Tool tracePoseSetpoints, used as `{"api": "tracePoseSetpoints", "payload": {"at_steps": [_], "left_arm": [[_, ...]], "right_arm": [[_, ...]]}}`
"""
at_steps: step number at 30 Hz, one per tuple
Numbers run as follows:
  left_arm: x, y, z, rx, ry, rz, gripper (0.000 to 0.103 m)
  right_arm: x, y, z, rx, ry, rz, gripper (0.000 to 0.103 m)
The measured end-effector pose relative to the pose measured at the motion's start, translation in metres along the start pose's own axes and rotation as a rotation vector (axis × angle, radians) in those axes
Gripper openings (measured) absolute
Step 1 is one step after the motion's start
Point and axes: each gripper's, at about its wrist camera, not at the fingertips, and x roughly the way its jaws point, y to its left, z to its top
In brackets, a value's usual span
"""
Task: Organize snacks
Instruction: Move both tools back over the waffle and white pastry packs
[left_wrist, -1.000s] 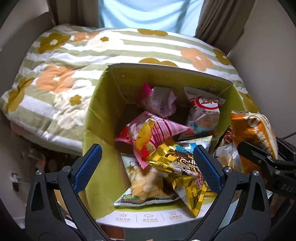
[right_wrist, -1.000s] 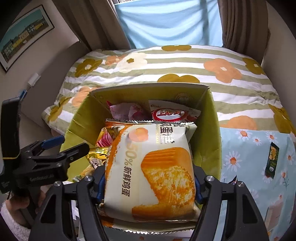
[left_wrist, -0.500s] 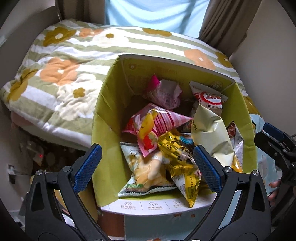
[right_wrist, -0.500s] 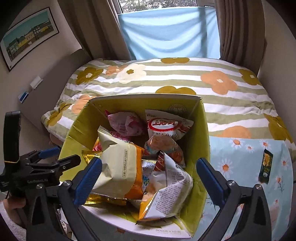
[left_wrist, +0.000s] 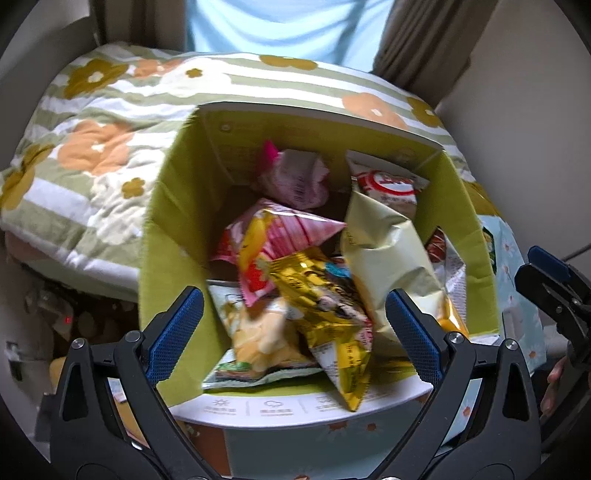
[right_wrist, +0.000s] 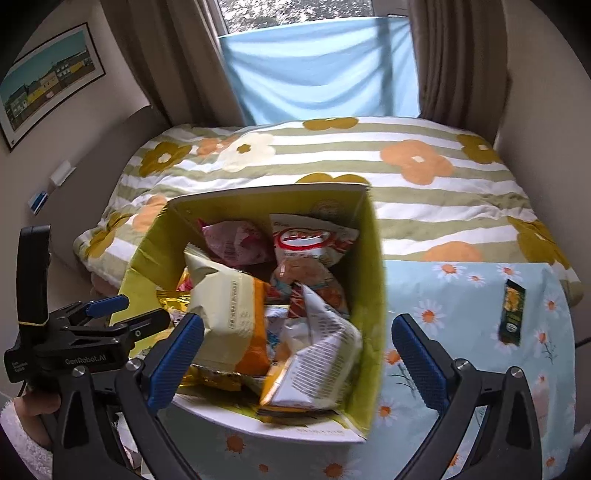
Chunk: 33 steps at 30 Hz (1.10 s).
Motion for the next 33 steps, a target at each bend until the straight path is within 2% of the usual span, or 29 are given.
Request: {"api": "tracePoseSetpoints", "payload": {"at_steps": [7, 15, 21, 27, 33], "left_arm": [[-0.006, -0.03, 0.002, 0.05, -0.018, -0.023, 0.098], [-0.013, -0.091, -0.004, 0.087, -0.045, -0.024, 0.098], [-0.019, -0.156, -0.021, 0.081, -0.065, -0.022, 0.098], [-0.014, -0.231, -0.045, 0.106, -0.08, -0.009, 0.098], [0.013, -0.299, -0.08, 0.1, -0.022, -0.027, 0.098]], "right_arm": [[-0.032, -0.034, -0.01, 0.066, -0.061, -0.054, 0.101], [-0.076, -0.099, -0.027, 0.117, -0.12, -0.084, 0.101], [-0.098, -0.159, -0.049, 0.129, -0.091, -0.09, 0.101], [-0.111, -0.217, -0.074, 0.079, -0.049, -0.112, 0.101], [-0.12, -0.271, -0.093, 0.07, -0.023, -0.088, 0.101]]}}
